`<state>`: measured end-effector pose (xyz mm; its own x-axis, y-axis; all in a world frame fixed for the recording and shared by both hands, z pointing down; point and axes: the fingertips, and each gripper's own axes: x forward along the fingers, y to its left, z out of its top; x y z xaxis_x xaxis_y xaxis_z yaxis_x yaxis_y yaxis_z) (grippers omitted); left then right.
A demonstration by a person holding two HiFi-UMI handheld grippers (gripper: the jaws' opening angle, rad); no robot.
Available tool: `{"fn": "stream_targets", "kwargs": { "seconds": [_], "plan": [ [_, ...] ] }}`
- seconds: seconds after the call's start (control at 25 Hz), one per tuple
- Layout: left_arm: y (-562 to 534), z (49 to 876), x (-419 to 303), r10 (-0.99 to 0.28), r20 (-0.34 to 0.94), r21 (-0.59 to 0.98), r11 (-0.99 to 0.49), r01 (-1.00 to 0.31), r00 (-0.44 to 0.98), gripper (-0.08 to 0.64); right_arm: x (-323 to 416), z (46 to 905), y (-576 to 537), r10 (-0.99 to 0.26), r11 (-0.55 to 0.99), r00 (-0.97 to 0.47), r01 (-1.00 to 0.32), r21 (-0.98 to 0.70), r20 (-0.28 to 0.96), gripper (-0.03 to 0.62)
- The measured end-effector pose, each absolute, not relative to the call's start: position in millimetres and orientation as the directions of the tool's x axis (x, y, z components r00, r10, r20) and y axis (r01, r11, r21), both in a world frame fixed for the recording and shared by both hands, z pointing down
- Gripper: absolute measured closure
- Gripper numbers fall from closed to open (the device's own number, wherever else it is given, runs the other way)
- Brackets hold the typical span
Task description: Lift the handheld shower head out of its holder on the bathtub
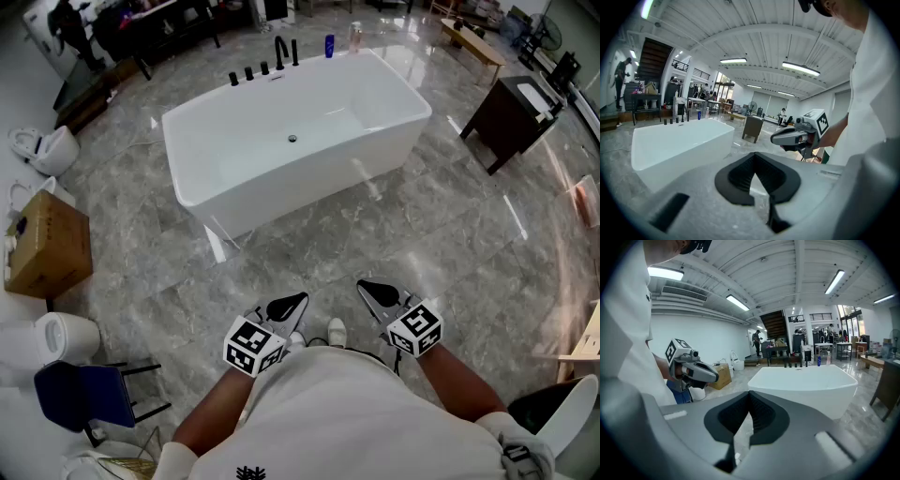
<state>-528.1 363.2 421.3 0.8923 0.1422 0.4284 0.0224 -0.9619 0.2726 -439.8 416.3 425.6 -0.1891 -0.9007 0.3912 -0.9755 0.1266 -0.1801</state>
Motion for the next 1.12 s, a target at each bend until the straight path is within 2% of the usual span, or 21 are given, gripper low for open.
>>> {"fn": "stream_targets", "kwargs": {
  "seconds": [0.52,0.56,0.64,0.68,0.88,1.0,1.12],
  "plan": [
    [367,424,-465,0.111,0.440,0.250,-0.968,-0.002,0.891,0.554,-371,442,419,-0.902,0.129,-0.194,-0.973,-0.190,0.385,0.580],
    [367,423,-461,0.109,0.439,0.249,-0.969,-0.004,0.892,0.554,-366,441,418,-0.905,0.130,-0.195,-0.973,-0.189,0.378,0.566],
    [368,423,-452,0.102,0.438,0.246,-0.969,-0.010,0.893,0.554,-355,440,415,-0.910,0.134,-0.194,-0.974,-0.182,0.367,0.455],
    [369,423,-448,0.099,0.437,0.245,-0.970,-0.013,0.894,0.554,-348,439,414,-0.913,0.134,-0.189,-0.976,-0.172,0.361,0.436],
    [375,424,-424,0.082,0.429,0.246,-0.969,-0.029,0.899,0.554,-308,436,413,-0.929,0.108,-0.146,-0.986,-0.127,0.341,0.371],
    [376,424,-411,0.080,0.430,0.255,-0.966,-0.036,0.899,0.554,-288,440,412,-0.926,0.079,-0.122,-0.988,-0.133,0.356,0.310],
    [372,426,-406,0.091,0.441,0.259,-0.965,-0.030,0.893,0.554,-282,442,405,-0.928,0.077,-0.117,-0.989,-0.124,0.355,0.308]
  ]
}}
